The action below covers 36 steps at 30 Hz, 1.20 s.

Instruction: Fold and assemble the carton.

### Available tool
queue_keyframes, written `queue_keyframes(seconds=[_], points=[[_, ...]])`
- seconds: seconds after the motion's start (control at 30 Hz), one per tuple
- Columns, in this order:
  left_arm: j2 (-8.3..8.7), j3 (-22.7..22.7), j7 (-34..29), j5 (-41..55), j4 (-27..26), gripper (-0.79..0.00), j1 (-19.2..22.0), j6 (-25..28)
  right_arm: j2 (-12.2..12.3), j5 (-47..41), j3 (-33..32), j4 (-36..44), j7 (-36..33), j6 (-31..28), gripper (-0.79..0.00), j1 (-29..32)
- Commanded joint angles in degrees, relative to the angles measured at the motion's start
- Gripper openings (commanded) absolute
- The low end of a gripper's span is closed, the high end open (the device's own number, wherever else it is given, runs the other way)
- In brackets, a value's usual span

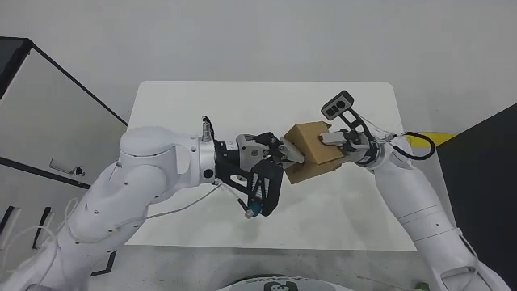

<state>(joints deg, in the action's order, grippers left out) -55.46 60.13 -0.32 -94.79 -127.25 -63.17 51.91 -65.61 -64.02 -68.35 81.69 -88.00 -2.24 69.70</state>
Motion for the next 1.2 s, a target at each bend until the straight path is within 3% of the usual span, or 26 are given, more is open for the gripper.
queue_keyframes(seconds=[0.0, 0.3, 1.17], points=[[-0.02, -0.1, -0.2, -0.1, 0.0, -0.785, 0.1, 0.0, 0.0, 0.1, 0.2, -0.1, 0.0, 0.1, -0.785, -0.1], [-0.10, -0.2, -0.3, 0.0, 0.4, -0.785, 0.6, 0.2, 0.0, 0.5, 0.5, -0.4, 0.0, 0.5, -0.785, -0.2], [0.93, 7.2, 3.3, 2.8, -0.5, -0.785, -3.4, -0.4, 0.7, -4.8, 1.1, -0.2, 0.0, 0.9, -0.785, -0.1]])
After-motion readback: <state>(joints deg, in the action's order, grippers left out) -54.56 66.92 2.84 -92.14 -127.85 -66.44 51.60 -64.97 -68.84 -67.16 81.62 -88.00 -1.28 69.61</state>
